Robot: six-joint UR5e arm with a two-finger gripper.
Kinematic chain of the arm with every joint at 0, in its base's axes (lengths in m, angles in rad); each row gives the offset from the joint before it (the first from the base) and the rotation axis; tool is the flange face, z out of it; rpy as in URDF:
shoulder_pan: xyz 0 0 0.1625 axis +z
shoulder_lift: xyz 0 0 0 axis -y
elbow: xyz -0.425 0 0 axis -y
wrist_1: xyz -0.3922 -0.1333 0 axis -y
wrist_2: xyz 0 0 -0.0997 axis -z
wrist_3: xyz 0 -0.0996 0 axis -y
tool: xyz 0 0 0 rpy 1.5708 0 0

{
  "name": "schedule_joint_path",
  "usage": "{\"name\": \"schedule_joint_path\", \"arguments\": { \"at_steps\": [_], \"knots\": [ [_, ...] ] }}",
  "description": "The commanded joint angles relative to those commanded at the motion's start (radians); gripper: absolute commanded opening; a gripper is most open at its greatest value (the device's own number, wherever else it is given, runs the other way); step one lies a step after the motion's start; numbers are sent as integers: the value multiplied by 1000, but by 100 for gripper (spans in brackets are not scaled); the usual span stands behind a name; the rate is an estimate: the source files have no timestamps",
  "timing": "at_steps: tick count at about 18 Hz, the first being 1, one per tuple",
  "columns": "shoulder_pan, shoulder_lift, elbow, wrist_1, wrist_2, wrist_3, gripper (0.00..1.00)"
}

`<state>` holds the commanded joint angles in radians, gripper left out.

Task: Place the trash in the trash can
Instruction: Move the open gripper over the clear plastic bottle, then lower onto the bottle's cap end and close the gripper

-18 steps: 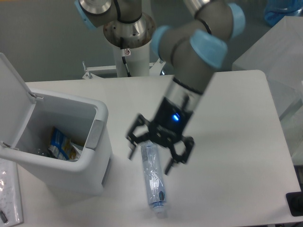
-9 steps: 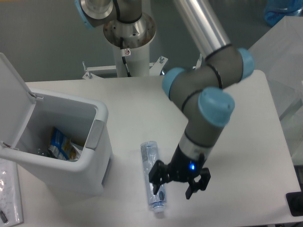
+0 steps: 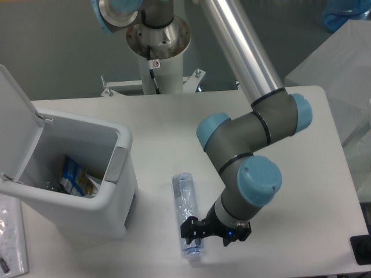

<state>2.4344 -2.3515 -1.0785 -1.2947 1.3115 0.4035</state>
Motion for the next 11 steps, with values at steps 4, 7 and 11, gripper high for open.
{"name": "schedule_joint_path", "arguments": {
  "at_steps": [4,7,11],
  "knots": [
    [-31,-67,48,3,69,-18,100],
    [-35,-83,55,8,81,-31,100],
    [-37,-95,51,14,83,-31,100]
  ]
}}
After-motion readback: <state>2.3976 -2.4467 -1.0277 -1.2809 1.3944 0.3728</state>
